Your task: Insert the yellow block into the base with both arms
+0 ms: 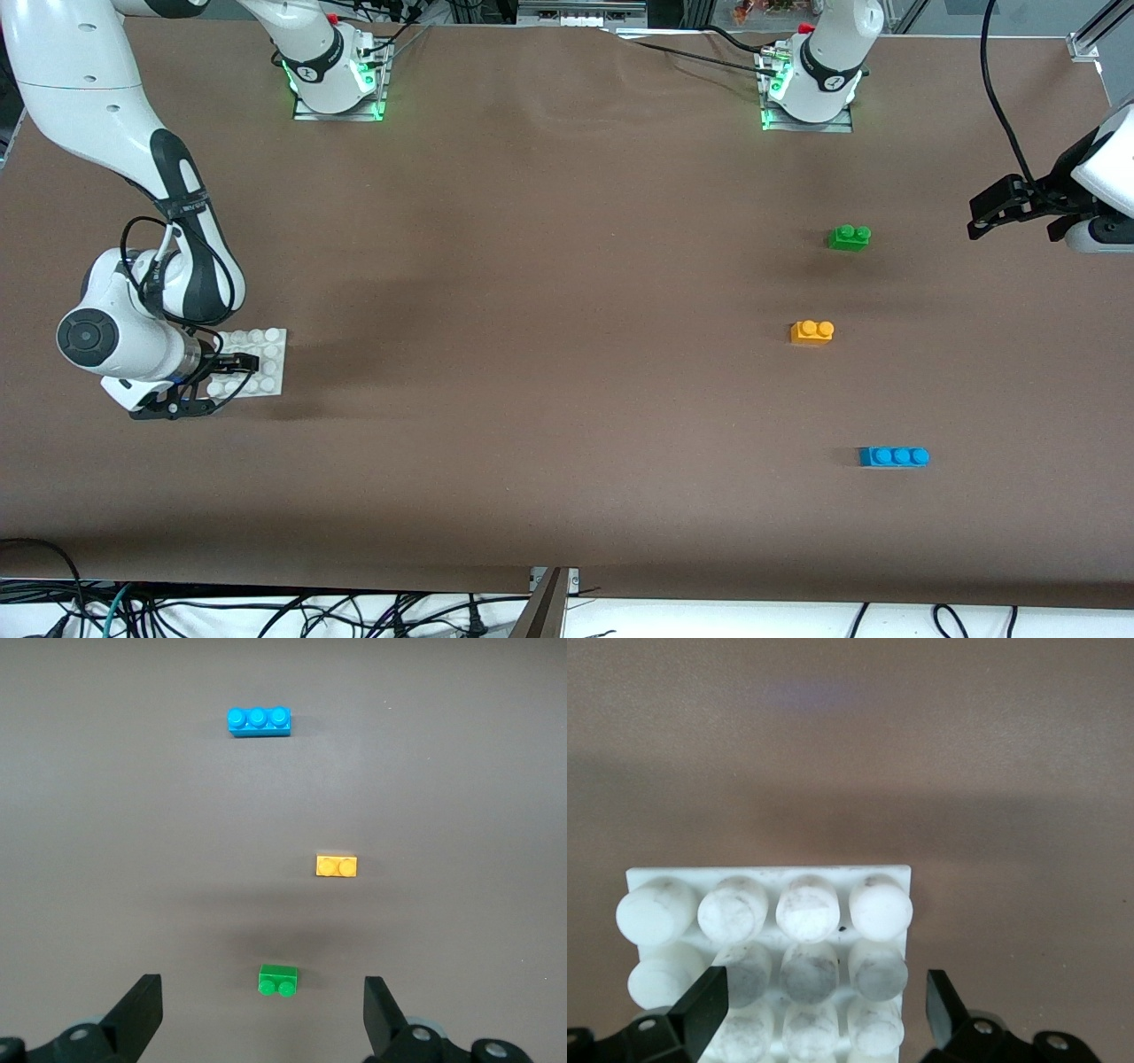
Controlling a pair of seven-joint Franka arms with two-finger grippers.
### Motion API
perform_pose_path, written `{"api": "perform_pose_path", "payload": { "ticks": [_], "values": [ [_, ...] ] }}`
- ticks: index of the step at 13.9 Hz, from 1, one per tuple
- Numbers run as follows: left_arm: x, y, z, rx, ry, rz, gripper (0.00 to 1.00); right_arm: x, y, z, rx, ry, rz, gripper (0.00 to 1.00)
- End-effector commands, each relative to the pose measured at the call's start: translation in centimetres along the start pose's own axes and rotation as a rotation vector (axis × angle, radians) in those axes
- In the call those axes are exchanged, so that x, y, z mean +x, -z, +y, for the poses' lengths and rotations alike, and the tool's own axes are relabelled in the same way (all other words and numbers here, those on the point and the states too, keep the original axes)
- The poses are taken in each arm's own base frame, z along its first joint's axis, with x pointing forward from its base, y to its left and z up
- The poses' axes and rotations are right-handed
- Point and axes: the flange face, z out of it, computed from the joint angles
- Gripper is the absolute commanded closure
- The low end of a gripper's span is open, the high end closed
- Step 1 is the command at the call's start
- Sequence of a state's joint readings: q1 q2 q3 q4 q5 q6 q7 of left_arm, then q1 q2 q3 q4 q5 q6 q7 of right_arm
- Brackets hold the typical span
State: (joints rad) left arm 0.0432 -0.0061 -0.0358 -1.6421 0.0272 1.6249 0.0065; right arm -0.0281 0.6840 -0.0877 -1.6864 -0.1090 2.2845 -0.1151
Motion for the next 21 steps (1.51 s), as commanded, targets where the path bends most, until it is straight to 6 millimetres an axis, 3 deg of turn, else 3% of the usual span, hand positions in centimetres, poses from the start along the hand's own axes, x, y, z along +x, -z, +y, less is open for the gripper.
{"api": "perform_pose_path", "payload": {
  "ticks": [1,6,8,12,15,21],
  "values": [
    [-0.2,0.7,0.0,0.016,-0.021,0.011,0.0,-0.7,0.2,0.2,0.003,0.013,-0.003,0.01],
    [-0.2,0.7,0.0,0.016,-0.021,0.011,0.0,-0.8,-0.7,-1.2,0.02,0.005,-0.011,0.01],
    [-0.1,0.6,0.0,0.016,-0.021,0.009,0.0,-0.5,-1.4,-3.4,0.072,-0.001,-0.013,0.01],
    [-0.1,0.6,0.0,0.015,-0.021,0.01,0.0,-0.2,-2.1,-5.2,0.073,-0.006,-0.005,0.01],
    [-0.1,0.6,0.0,0.016,-0.021,0.009,0.0,0.3,-1.5,-10.4,0.065,-0.066,-0.004,0.01],
    [-0.1,0.6,-0.1,0.015,-0.02,0.009,0.0,-0.1,0.8,-23.6,0.051,-0.073,0.024,0.01]
  ]
}}
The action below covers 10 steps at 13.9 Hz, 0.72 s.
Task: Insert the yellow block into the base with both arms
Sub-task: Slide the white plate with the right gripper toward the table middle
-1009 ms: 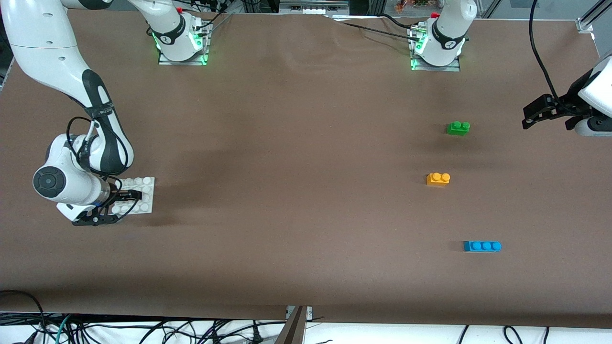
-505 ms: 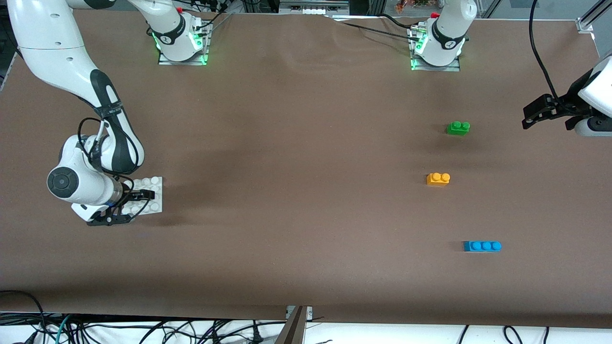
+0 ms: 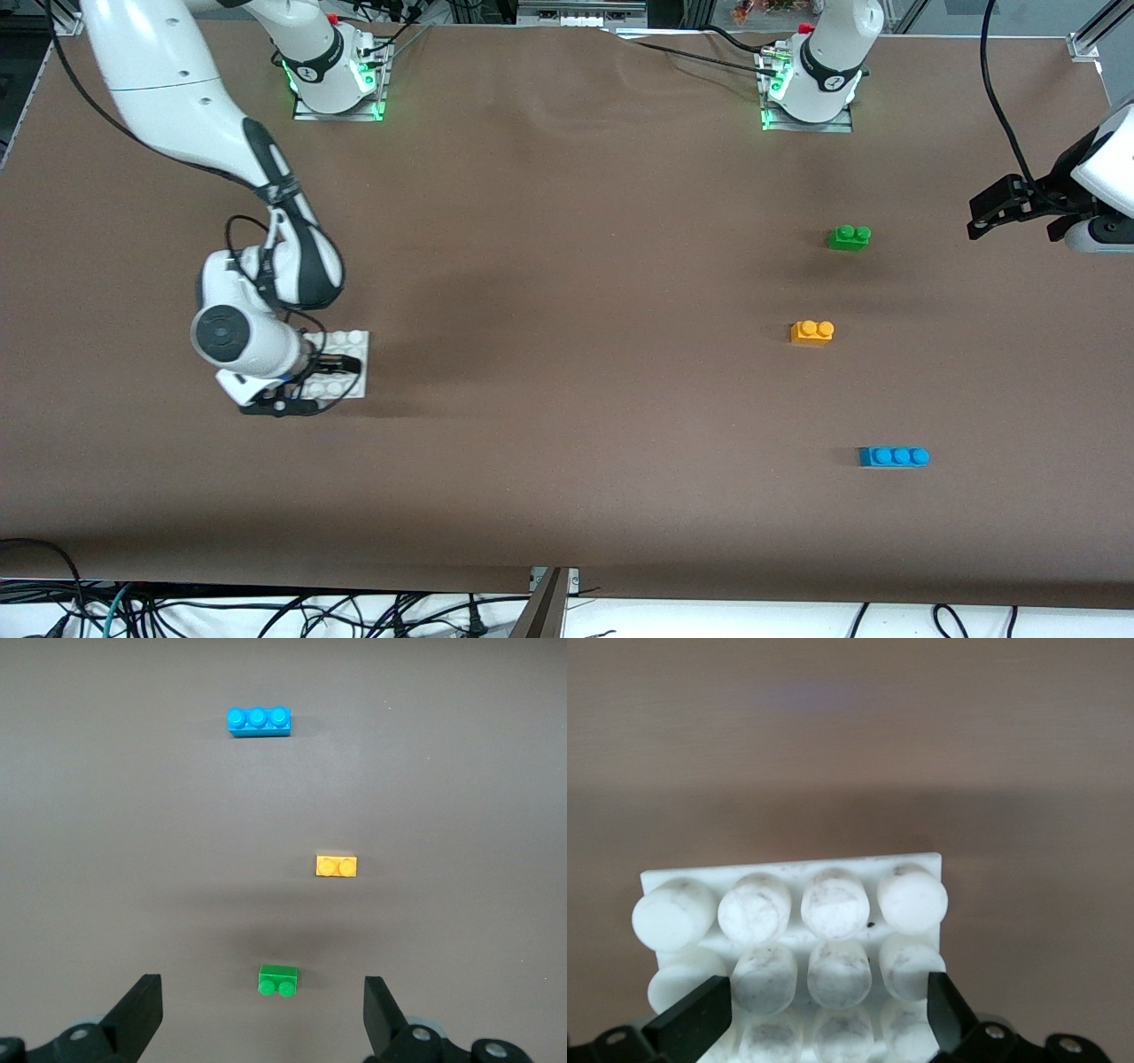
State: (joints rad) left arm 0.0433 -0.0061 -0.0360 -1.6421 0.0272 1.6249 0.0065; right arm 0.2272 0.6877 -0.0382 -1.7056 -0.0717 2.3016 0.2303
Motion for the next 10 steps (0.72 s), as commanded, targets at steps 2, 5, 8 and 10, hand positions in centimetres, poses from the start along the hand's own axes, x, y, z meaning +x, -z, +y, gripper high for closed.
{"api": "perform_pose_path", "payload": {
  "ticks": [2,5,8,10],
  "values": [
    [-0.1,0.6,-0.1,0.015,-0.019,0.009,0.0,-1.9,-0.3,-7.8,0.042,-0.041,-0.002,0.01],
    [-0.1,0.6,-0.1,0.016,-0.019,0.009,0.0,-4.1,0.5,-14.9,0.058,-0.077,0.006,0.01],
    [-0.1,0.6,-0.1,0.016,-0.019,0.009,0.0,-6.2,1.2,-21.4,0.101,-0.111,0.007,0.01],
    [-0.1,0.6,-0.1,0.016,-0.019,0.009,0.0,-7.8,0.8,-25.5,0.119,-0.138,0.006,0.01]
  ]
}}
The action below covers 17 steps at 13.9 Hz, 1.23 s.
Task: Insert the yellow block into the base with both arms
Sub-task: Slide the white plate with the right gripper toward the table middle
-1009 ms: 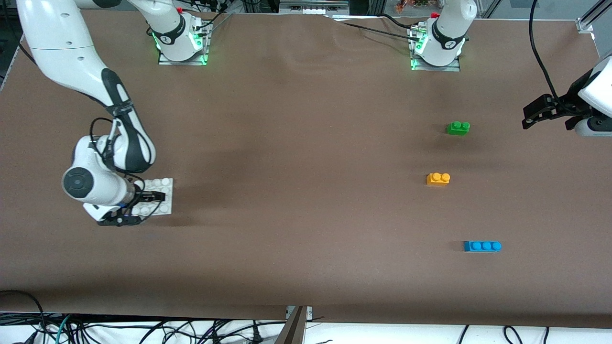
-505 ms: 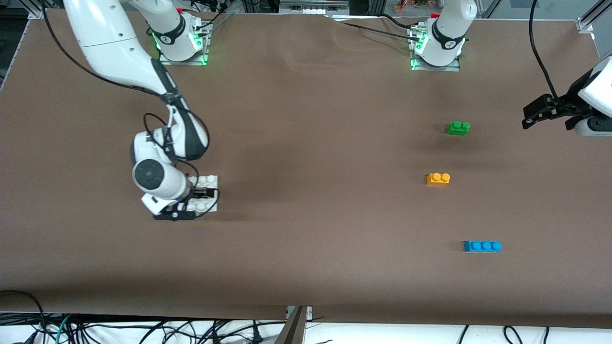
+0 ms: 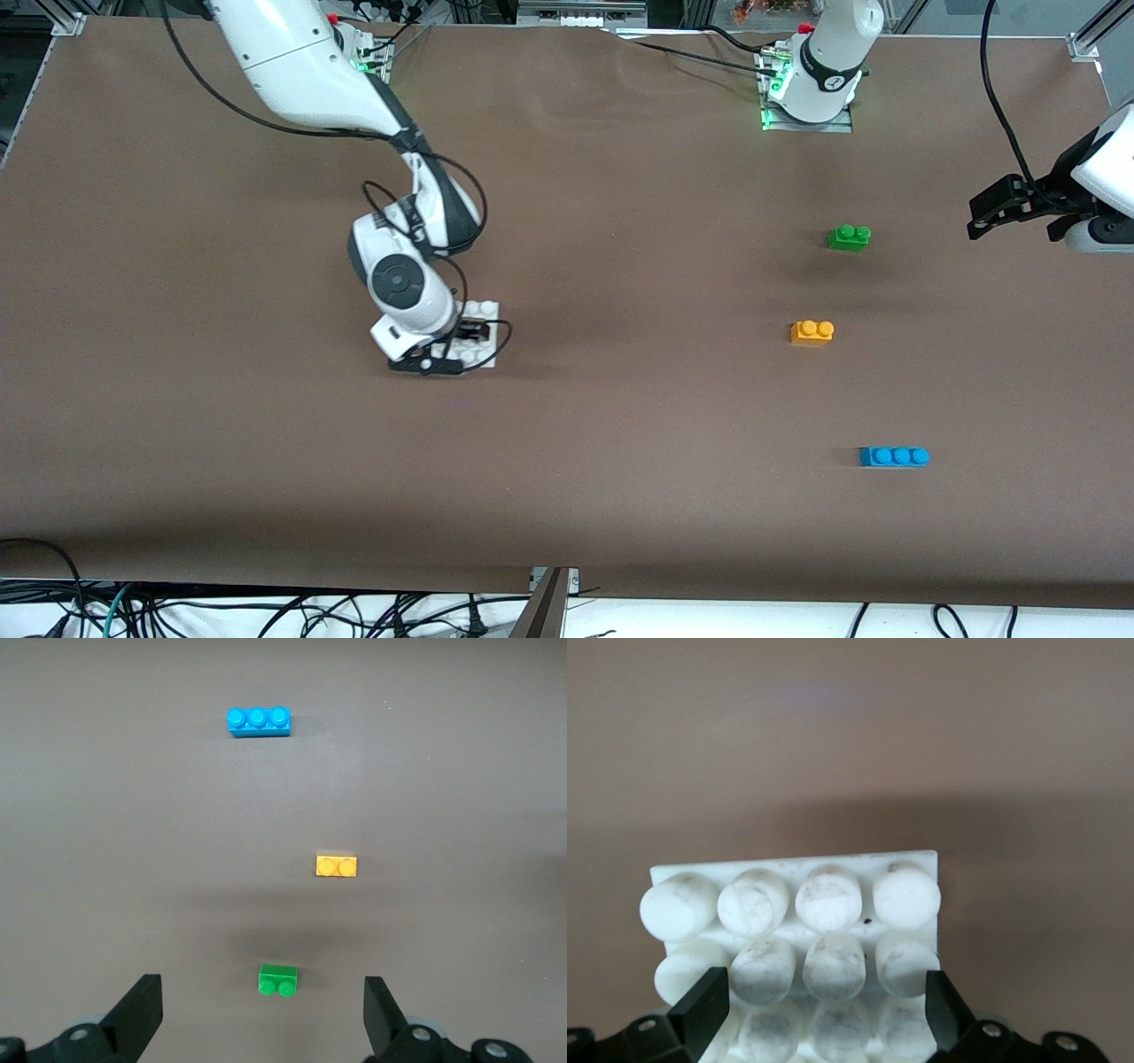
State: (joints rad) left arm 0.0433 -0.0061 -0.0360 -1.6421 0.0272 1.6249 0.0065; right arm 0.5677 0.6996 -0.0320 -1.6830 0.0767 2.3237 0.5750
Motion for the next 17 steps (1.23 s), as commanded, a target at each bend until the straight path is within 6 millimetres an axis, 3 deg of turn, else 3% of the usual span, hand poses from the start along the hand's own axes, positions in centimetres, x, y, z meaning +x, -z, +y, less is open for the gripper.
{"api": "perform_pose_path", "payload": {
  "ticks": [1,5,9,15,17],
  "values": [
    [-0.1,0.6,-0.2,0.016,-0.018,0.009,0.0,-1.7,-1.6,-4.9,0.03,-0.053,0.014,0.01],
    [-0.1,0.5,-0.5,0.016,-0.013,0.009,0.0,-4.9,-0.8,-11.2,0.07,-0.072,0.055,0.01],
    [0.0,0.4,-0.6,0.017,-0.011,0.006,0.0,-6.8,-0.4,-14.5,0.088,-0.023,0.073,0.01],
    [0.0,0.4,-0.6,0.017,-0.011,0.006,0.0,-6.8,0.7,-14.8,0.083,0.065,0.084,0.01],
    [0.0,0.4,-0.6,0.017,-0.011,0.006,0.0,-6.8,2.9,-14.8,0.081,0.076,0.082,0.01]
  ]
}}
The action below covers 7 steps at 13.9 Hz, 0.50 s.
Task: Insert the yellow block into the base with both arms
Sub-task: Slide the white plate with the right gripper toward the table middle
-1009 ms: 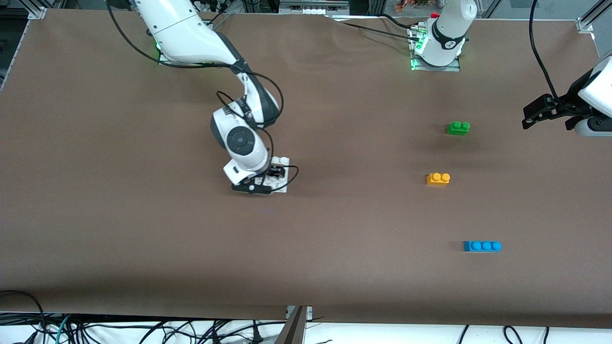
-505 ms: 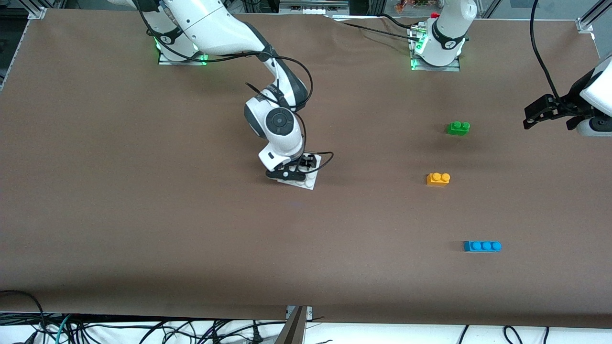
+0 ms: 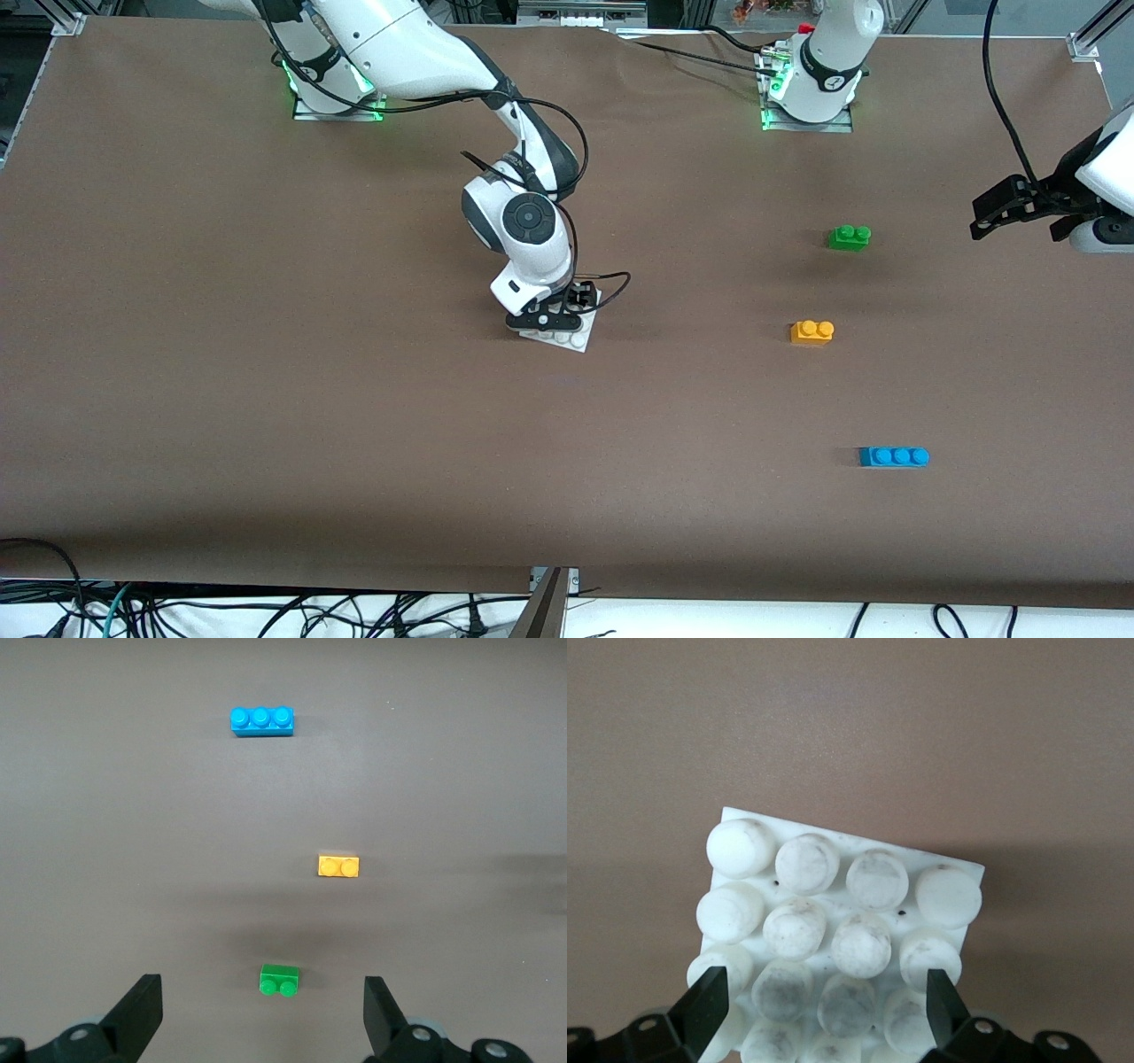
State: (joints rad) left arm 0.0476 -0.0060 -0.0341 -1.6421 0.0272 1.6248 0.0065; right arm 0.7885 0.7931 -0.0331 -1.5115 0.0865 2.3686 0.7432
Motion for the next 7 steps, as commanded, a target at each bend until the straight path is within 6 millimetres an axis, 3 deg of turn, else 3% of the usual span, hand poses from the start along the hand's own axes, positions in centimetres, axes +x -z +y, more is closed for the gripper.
{"api": "perform_pose_path", "payload": {
  "ticks": [1,2,3,5,7],
  "values": [
    [0.0,0.4,-0.3,0.017,-0.017,0.006,0.0,0.6,3.7,-0.4,-0.014,0.057,-0.029,0.01],
    [0.0,0.4,-0.3,0.017,-0.017,0.006,0.0,2.1,8.2,-0.8,-0.005,0.106,-0.022,0.01],
    [0.0,0.4,-0.3,0.017,-0.017,0.006,0.0,3.2,10.8,-0.5,-0.018,0.151,-0.035,0.01],
    [0.0,0.4,-0.3,0.017,-0.017,0.006,0.0,6.7,15.7,2.0,-0.014,0.191,-0.034,0.01],
    [0.0,0.4,-0.3,0.017,-0.017,0.006,0.0,9.7,19.9,5.8,-0.001,0.151,-0.004,0.01]
  ]
}}
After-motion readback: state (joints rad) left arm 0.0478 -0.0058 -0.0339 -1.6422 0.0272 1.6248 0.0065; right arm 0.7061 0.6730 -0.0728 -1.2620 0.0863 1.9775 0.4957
